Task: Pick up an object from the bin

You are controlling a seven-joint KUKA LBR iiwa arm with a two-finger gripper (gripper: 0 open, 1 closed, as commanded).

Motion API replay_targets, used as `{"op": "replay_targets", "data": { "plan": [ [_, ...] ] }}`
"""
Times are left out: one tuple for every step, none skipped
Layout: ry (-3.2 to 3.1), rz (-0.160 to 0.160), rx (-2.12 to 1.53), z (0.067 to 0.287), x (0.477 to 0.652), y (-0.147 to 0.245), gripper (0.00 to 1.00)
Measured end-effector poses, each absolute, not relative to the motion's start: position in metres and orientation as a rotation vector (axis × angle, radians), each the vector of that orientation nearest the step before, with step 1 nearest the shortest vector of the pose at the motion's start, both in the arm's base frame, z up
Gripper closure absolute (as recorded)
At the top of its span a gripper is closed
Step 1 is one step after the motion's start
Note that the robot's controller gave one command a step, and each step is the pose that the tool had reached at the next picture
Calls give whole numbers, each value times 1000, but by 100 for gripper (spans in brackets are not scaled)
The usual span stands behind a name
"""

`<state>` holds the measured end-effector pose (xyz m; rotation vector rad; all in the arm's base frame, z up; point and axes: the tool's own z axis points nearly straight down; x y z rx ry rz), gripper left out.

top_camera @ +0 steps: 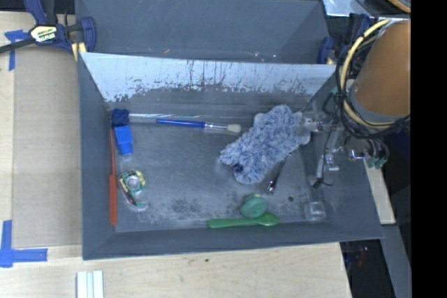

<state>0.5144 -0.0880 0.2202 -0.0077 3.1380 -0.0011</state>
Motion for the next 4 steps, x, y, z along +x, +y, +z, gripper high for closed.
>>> {"op": "replay_targets", "data": {
  "plan": [
    [3138,-1,-8,220,514,-88,0],
    [3119,0,-363,156,532,-78,0],
    [3113,-4,-348,150,548,-89,0],
    [3082,-1,-572,107,571,-62,0]
  ]
}}
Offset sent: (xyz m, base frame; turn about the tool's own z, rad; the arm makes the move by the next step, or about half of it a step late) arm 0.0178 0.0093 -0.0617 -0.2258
